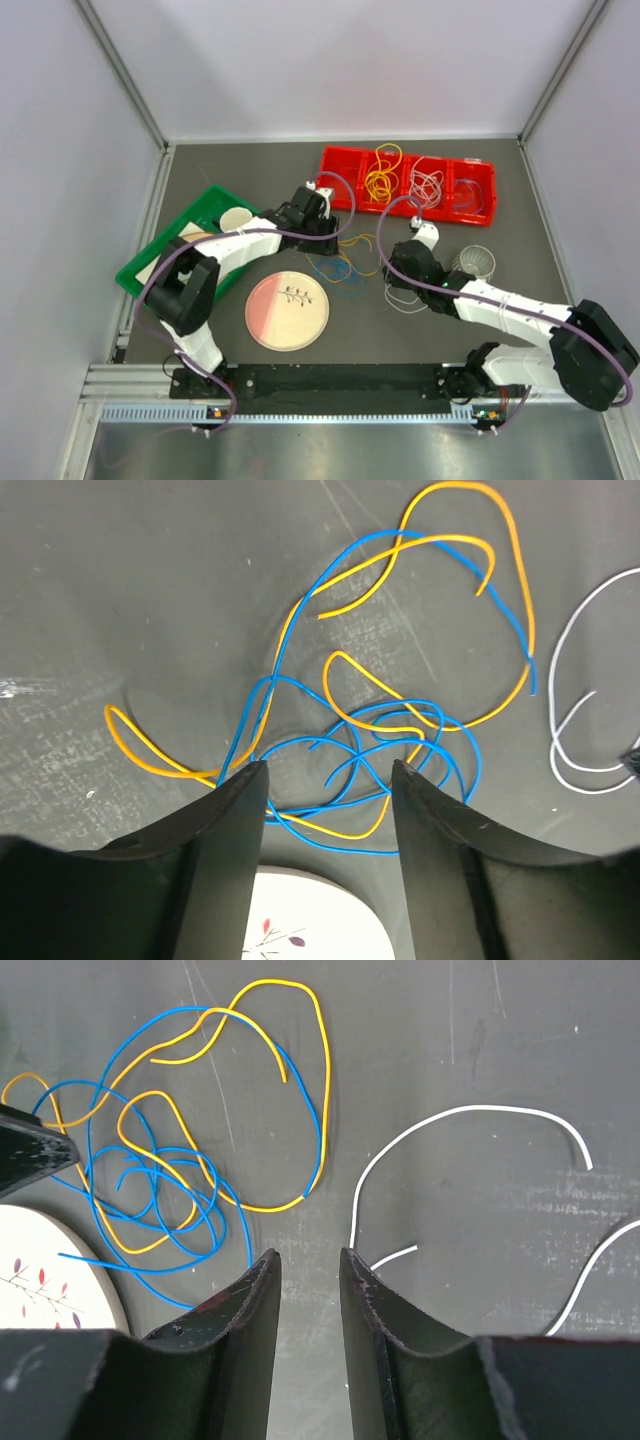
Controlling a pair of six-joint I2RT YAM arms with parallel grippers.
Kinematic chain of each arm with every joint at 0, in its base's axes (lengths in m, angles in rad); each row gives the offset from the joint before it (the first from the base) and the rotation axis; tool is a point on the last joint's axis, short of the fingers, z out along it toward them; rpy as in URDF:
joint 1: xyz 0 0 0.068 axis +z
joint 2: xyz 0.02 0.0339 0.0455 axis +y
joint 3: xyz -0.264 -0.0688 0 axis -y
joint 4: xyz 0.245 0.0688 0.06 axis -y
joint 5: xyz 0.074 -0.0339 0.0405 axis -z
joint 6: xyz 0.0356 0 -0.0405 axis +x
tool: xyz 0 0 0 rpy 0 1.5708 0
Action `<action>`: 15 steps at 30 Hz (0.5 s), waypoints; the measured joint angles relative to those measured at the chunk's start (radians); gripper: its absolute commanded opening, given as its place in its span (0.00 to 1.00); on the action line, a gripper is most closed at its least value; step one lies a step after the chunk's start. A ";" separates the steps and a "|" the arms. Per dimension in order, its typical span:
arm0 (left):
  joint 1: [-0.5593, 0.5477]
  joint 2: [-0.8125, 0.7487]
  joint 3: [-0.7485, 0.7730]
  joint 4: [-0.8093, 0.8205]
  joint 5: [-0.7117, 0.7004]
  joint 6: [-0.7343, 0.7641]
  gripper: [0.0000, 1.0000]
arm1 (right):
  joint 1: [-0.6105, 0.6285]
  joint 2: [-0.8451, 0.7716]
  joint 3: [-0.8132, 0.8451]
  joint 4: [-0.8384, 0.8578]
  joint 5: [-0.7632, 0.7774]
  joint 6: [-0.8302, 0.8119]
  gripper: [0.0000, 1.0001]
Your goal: Untangle the cables
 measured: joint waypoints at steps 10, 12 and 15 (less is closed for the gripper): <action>-0.016 0.033 0.022 -0.002 -0.049 0.026 0.65 | 0.000 0.002 0.000 0.000 -0.007 0.001 0.30; -0.020 0.033 0.038 -0.001 -0.065 0.040 0.70 | 0.000 0.002 0.000 0.000 -0.008 0.001 0.30; -0.024 0.033 0.049 0.010 -0.091 0.048 0.69 | 0.000 0.013 0.000 0.000 -0.012 0.000 0.30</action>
